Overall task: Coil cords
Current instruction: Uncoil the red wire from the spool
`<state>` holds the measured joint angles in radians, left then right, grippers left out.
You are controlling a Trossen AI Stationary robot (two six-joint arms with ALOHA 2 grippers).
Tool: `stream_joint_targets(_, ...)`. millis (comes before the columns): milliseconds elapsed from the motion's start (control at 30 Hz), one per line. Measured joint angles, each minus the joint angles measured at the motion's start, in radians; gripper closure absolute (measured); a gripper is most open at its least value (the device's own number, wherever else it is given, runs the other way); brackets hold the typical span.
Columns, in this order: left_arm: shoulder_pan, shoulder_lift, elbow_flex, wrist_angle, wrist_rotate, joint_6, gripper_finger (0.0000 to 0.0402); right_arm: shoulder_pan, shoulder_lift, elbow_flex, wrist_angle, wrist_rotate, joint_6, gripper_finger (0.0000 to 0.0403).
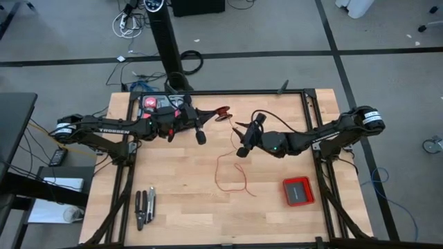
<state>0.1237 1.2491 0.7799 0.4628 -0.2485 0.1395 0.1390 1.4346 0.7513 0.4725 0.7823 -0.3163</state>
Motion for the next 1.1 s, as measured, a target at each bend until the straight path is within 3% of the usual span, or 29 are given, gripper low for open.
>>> stream_joint_targets(233, -0.008, 0.000, 0.000, -0.003, 0.000, -0.011, 0.0402, -0.013, 0.004, 0.000, -0.004, -0.022, -0.030, 0.0306)
stream_joint_targets(467, -0.008, 0.000, 0.000, -0.031, 0.000, -0.012, 0.0402, -0.016, 0.003, 0.000, -0.044, -0.040, -0.056, 0.0393)
stream_joint_targets(633, -0.008, 0.000, 0.000, -0.070, -0.001, 0.007, 0.0402, -0.017, -0.029, 0.000, -0.105, 0.060, -0.063, 0.0394)
stream_joint_targets(1100, -0.006, 0.000, 0.000, -0.181, -0.015, 0.081, 0.0402, -0.014, -0.126, 0.000, -0.169, 0.096, -0.062, 0.0401)
